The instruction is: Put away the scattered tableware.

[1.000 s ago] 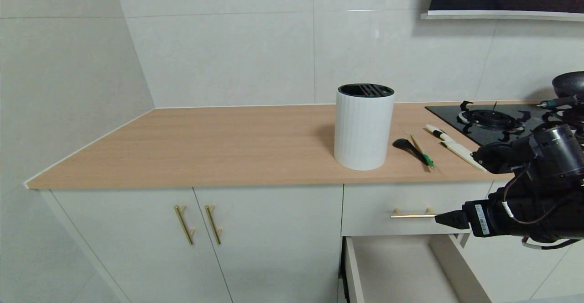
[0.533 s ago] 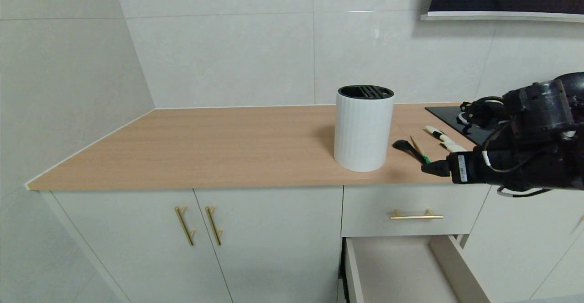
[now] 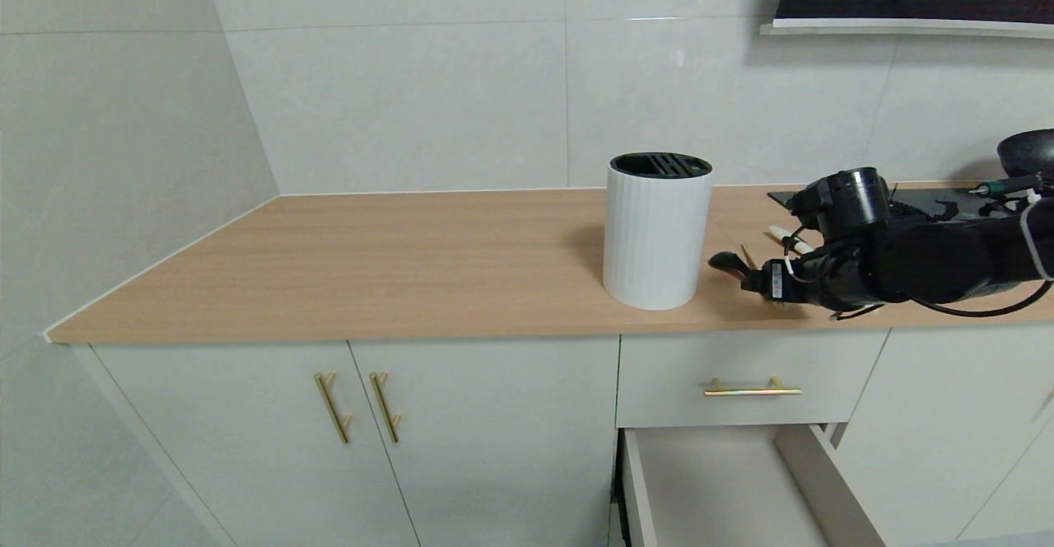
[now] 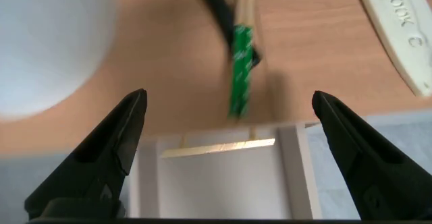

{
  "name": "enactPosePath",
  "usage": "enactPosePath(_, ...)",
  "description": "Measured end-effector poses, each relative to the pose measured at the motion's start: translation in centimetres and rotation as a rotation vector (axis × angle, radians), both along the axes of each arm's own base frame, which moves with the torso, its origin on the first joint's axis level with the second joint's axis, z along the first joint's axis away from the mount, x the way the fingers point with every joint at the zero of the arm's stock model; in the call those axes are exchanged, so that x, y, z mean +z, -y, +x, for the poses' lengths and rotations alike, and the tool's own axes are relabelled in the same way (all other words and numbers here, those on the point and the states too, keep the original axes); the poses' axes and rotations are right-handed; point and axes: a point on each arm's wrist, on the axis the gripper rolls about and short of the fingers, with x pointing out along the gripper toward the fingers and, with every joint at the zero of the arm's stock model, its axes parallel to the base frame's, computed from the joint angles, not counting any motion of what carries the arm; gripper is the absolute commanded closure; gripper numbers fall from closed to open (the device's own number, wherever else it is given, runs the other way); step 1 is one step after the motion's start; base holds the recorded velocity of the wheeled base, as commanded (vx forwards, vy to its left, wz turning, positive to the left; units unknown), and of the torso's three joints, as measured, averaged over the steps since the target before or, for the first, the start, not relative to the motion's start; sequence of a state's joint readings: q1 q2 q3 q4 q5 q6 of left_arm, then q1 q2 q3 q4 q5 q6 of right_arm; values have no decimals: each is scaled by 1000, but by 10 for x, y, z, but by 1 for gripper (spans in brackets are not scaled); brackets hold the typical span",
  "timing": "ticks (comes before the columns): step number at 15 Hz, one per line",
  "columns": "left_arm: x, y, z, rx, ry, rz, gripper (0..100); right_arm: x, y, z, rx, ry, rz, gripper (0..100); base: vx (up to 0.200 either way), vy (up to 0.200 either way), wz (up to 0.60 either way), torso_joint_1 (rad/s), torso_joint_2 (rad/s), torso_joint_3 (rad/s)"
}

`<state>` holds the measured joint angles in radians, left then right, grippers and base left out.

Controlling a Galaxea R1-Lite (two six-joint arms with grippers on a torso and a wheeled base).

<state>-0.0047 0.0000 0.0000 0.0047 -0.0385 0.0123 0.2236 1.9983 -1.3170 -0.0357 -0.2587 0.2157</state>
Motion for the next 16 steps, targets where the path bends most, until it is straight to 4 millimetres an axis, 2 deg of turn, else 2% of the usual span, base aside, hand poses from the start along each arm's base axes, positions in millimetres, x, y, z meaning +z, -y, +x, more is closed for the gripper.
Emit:
enactPosePath(3,0,0,0,0,0,0,0,-19,3,14,-22,-16,-9,0,0,0,0,0,0,0)
enactPosePath(7,0,0,0,0,0,0,0,-28,7,20,-39,-27,-3,0,0,0,0,0,0,0)
enactPosePath(8,0,0,0,0,0,0,0,-26,7,22,-52,-13,17,100,0,0,0,0,0,0)
enactPosePath(16,0,0,0,0,0,0,0,-11,8,13,-55,19,34,100,0,0,0,0,0,0)
